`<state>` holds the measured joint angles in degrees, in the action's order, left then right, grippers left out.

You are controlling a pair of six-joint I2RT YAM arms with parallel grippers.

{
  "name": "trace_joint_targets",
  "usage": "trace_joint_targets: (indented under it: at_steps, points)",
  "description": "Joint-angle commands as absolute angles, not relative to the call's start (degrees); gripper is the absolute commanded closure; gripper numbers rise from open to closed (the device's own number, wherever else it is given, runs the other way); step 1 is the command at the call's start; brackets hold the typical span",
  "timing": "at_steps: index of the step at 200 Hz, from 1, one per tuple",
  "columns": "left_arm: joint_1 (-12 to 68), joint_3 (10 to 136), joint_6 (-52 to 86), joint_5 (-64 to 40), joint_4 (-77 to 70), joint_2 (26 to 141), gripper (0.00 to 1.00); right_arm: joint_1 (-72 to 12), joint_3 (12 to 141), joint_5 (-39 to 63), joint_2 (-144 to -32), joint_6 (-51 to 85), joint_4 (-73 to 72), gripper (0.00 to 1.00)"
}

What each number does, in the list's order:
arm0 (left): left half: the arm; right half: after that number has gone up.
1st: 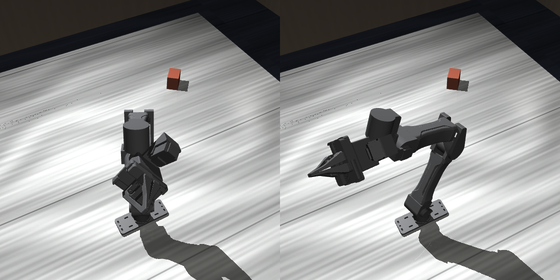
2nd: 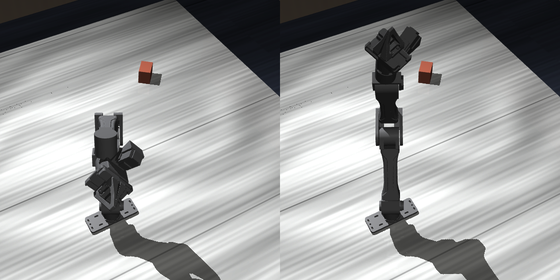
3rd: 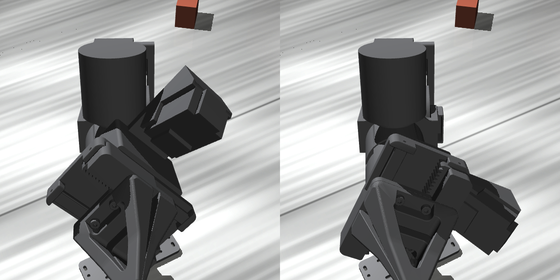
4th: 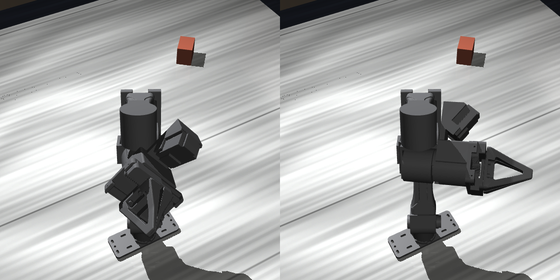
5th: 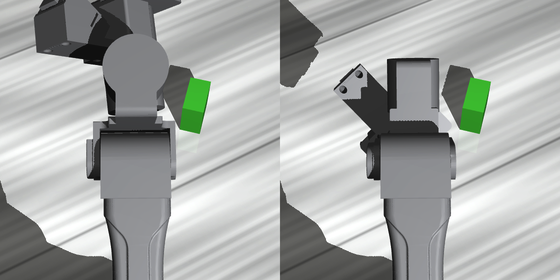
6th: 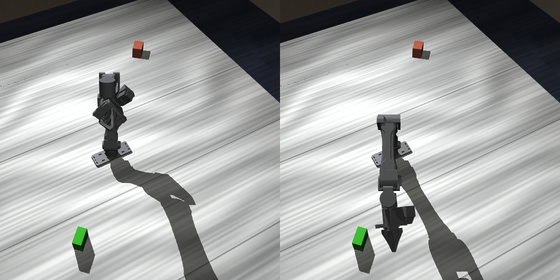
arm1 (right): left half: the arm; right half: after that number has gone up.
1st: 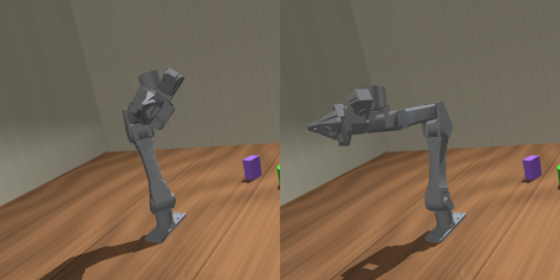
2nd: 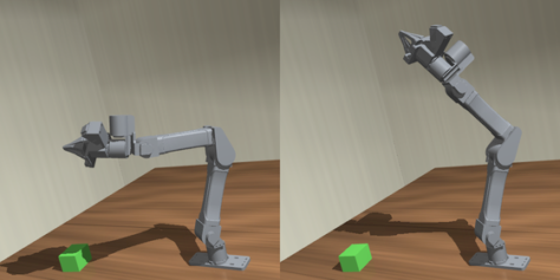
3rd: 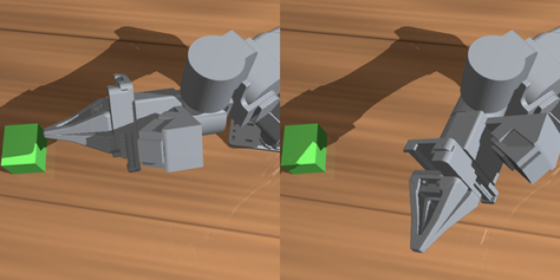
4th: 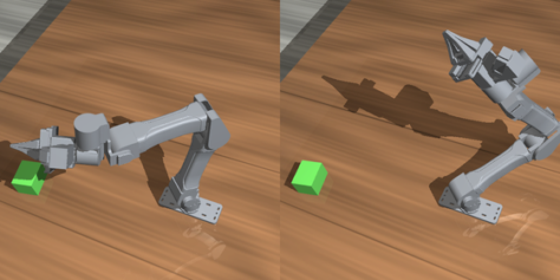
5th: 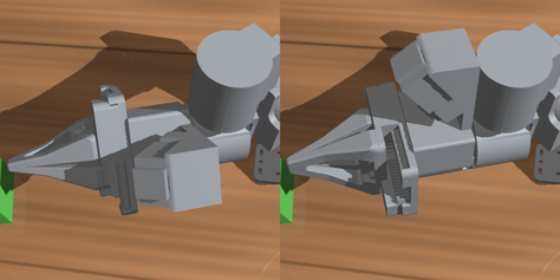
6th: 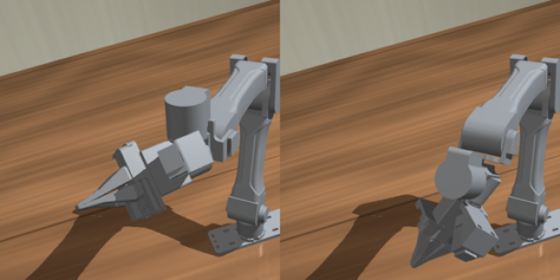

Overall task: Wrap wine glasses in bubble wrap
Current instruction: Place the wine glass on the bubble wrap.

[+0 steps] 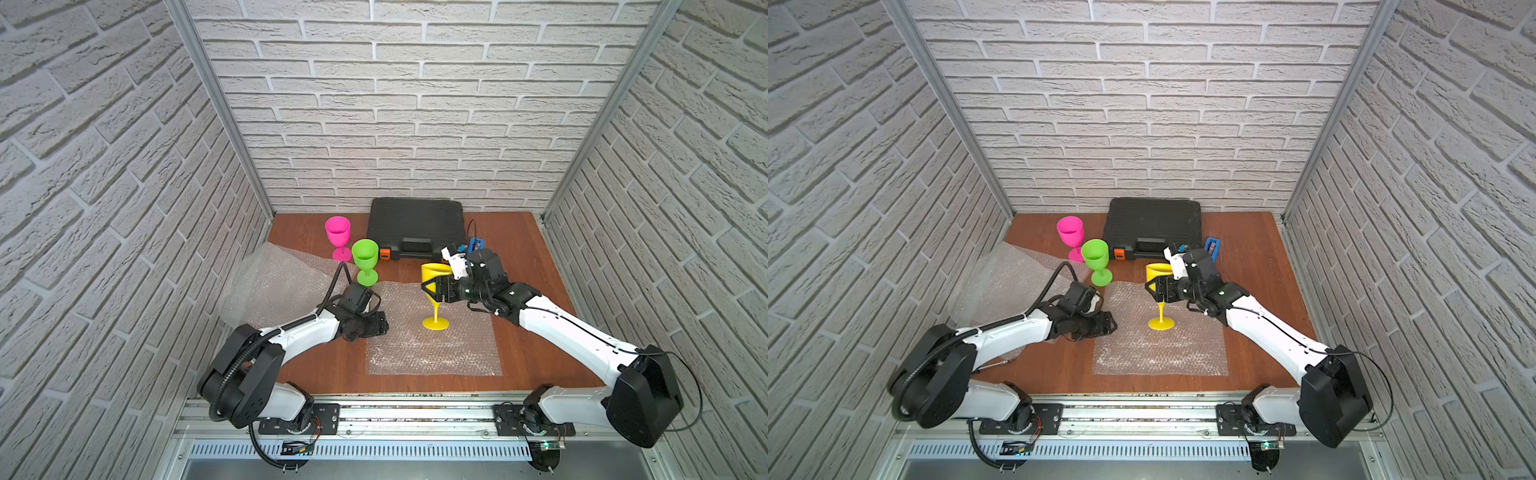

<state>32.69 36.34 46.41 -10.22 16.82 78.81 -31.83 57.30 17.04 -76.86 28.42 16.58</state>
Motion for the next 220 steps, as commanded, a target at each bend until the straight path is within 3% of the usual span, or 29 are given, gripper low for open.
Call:
trace_joint_targets:
  at_steps: [1, 89, 194, 220]
  points:
    - [31.32, 34.19, 47.45, -7.33, 19.98, 74.93, 0.23, -36.12, 62.24, 18.68, -80.72, 37.11, 26.35, 0.28]
    - [28.77, 32.43, 46.09, -15.20, 10.60, 77.99, 0.45, -44.99, 73.38, 19.02, -98.94, 53.85, 32.13, 0.32]
    - [28.64, 31.66, 44.74, -16.70, 7.83, 82.45, 0.76, -45.37, 82.08, 16.27, -112.94, 52.73, 37.10, 0.32]
    - [28.61, 31.30, 44.58, -16.68, 7.77, 81.45, 0.84, -45.36, 81.83, 15.15, -114.97, 53.15, 37.14, 0.26]
